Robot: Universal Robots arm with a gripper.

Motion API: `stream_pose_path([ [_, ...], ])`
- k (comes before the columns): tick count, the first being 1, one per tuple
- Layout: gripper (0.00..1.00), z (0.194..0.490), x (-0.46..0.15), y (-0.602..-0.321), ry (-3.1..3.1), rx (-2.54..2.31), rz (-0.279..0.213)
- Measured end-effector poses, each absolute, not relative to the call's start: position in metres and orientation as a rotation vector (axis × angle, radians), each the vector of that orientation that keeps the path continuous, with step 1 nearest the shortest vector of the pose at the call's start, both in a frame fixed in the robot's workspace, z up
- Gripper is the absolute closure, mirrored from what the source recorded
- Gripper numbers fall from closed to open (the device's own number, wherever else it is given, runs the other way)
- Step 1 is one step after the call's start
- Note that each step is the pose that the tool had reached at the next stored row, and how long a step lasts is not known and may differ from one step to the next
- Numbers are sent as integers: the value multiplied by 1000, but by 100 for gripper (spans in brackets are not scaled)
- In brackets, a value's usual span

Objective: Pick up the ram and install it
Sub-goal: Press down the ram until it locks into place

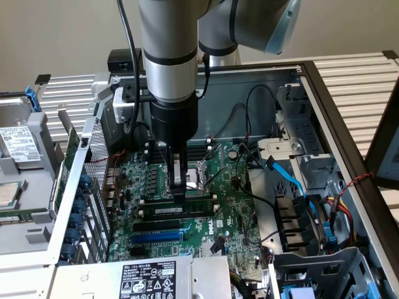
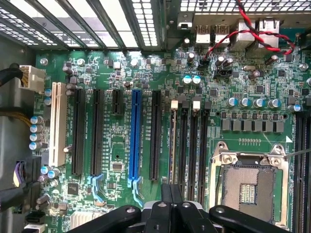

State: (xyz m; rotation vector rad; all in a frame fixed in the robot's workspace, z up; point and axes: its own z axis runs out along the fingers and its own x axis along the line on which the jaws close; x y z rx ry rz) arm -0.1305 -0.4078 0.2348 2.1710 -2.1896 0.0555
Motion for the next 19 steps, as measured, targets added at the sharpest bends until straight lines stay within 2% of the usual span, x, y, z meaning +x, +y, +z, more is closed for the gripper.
stream_pose_path([
  [19,90,230,-131,-408,-2198,2179,40],
])
